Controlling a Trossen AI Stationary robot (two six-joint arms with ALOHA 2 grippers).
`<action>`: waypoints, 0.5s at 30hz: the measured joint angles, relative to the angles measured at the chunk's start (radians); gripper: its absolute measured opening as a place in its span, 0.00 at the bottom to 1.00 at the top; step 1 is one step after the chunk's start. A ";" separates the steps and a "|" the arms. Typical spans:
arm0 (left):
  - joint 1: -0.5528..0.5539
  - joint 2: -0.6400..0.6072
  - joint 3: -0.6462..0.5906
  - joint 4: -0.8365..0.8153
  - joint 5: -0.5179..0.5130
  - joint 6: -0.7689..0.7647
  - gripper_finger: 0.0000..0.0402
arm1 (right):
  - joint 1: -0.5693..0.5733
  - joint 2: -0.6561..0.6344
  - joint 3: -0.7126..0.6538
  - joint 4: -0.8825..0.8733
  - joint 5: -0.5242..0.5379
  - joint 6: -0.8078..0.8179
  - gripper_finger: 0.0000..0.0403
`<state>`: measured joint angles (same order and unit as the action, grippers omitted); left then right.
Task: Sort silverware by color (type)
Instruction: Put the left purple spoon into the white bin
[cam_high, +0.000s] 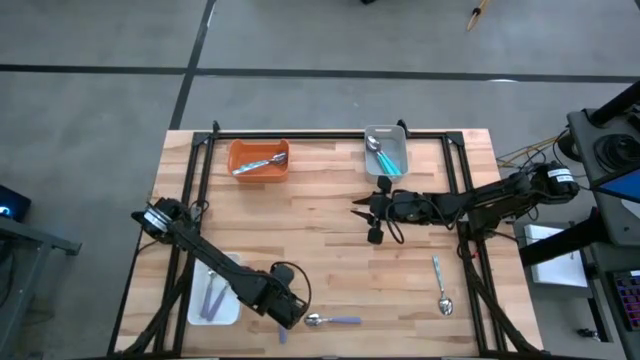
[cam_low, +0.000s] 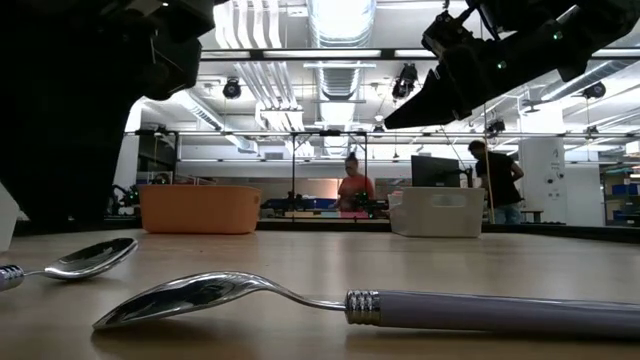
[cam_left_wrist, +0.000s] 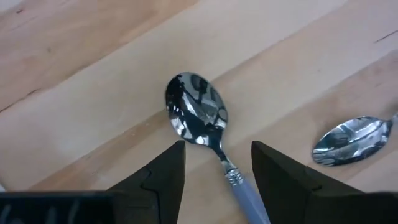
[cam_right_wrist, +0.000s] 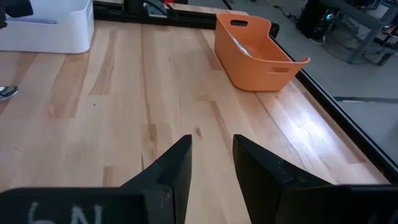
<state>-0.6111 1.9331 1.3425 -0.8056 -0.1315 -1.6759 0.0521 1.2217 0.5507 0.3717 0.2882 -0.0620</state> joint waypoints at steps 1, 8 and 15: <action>-0.002 0.000 -0.003 0.004 -0.002 -0.007 0.41 | 0.000 0.000 0.000 0.000 0.000 0.000 0.27; -0.031 0.064 0.016 0.014 0.020 -0.031 0.41 | 0.000 0.000 0.000 0.000 0.000 0.001 0.27; -0.030 0.133 0.077 -0.029 0.041 0.016 0.41 | 0.000 0.000 0.000 0.000 0.000 0.011 0.27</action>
<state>-0.6416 2.0661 1.4192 -0.8344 -0.0905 -1.6603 0.0517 1.2213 0.5503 0.3720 0.2883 -0.0511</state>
